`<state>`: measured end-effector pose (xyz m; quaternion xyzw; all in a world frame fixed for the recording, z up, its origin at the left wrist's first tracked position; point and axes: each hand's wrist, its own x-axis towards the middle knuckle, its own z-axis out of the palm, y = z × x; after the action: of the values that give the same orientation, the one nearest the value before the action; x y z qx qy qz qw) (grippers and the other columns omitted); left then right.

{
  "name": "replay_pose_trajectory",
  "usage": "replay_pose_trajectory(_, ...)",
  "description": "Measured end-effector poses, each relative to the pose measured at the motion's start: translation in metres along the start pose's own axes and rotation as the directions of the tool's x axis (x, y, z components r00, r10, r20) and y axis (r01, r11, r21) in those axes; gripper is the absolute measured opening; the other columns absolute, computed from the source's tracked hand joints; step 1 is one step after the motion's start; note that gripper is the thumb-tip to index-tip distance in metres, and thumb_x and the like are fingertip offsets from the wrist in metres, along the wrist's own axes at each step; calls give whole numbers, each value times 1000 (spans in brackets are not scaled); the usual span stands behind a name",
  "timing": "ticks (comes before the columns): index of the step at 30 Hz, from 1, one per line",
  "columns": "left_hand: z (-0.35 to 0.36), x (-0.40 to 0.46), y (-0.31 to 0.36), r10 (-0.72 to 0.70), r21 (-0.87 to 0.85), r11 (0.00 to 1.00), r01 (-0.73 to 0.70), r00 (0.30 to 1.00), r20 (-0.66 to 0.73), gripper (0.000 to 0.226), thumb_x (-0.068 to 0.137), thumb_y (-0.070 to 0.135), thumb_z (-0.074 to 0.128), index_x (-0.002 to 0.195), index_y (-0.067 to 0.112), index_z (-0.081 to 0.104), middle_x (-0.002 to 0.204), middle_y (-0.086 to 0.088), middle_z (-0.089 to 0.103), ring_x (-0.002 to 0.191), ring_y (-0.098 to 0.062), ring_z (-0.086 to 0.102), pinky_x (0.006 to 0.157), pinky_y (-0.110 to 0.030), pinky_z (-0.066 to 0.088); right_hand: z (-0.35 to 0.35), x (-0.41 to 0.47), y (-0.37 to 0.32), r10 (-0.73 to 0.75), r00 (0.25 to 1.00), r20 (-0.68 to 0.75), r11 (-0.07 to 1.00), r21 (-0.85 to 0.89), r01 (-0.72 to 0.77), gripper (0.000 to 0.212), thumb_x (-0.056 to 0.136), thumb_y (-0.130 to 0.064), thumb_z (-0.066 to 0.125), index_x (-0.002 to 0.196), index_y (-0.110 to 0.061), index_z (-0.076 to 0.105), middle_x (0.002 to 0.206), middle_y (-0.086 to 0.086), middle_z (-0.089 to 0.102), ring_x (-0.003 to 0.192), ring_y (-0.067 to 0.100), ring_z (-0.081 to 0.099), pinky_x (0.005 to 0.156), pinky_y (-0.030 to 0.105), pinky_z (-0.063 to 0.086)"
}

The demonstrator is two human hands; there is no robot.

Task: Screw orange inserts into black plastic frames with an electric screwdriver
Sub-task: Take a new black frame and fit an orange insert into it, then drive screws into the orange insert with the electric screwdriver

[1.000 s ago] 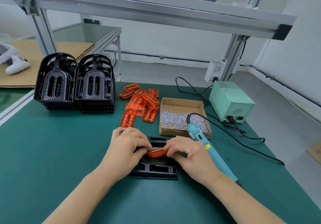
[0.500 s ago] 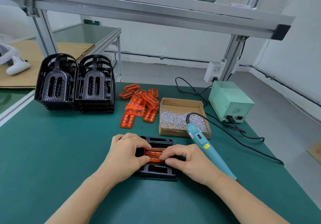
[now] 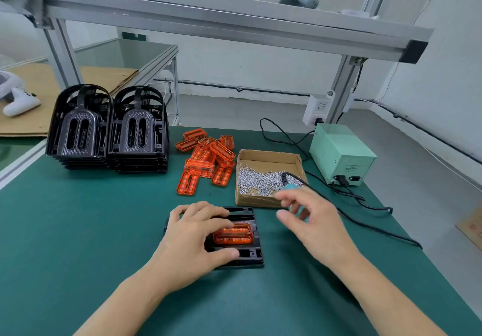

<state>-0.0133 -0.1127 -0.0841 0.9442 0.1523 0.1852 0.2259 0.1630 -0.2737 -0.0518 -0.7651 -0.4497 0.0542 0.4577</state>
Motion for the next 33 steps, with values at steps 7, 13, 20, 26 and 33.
replay_pose_trajectory(7, 2, 0, 0, 26, 111, 993, -50, 979, 205, 43, 80, 64, 57, 122, 57, 51, 145, 35, 20, 137, 8, -8, 112, -31, -18, -32, -11, 22, 527, 845, 92, 694, -621, -365, 62, 73, -54, 69, 126, -32, 45, 108, -9, 47, 103, 15, 52, 76, 28, 39)
replay_pose_trajectory(13, 5, 1, -1, 24, 89, 995, -44, 976, 215, 40, 81, 62, 57, 121, 57, 52, 142, 37, 21, 135, 11, -8, 111, -26, -16, -25, -18, 30, 512, 853, 99, 755, -526, -392, 24, 76, -31, 67, 80, -25, 44, 76, -7, 55, 68, 14, 53, 53, 25, 36)
replay_pose_trajectory(20, 15, 3, 14, 54, 61, 996, -69, 973, 223, 41, 80, 63, 55, 120, 53, 54, 143, 34, 29, 134, 13, -2, 111, -25, -14, -58, -8, 12, 525, 827, 203, 734, 385, -560, 42, 52, -10, 78, 87, -8, 55, 56, 6, 52, 45, 16, 45, 46, 25, 42)
replay_pose_trajectory(26, 17, 9, 25, 48, 20, 998, -51, 987, 150, 49, 74, 73, 45, 113, 47, 61, 137, 34, 32, 131, 14, 7, 109, -22, -6, -70, 16, -10, 418, 894, 162, 421, 838, -348, 24, 67, -26, 75, 81, -18, 56, 63, -2, 48, 46, 8, 44, 41, 20, 43)
replay_pose_trajectory(33, 11, 62, 31, -120, -64, 992, 113, 986, -119, 32, 88, 40, 59, 119, 32, 62, 127, 16, 50, 120, -6, 41, 97, -27, 31, -58, 17, -10, 355, 913, 200, 60, 970, -236, 15, 73, -18, 66, 87, -18, 70, 78, 3, 57, 60, 11, 49, 52, 22, 47)
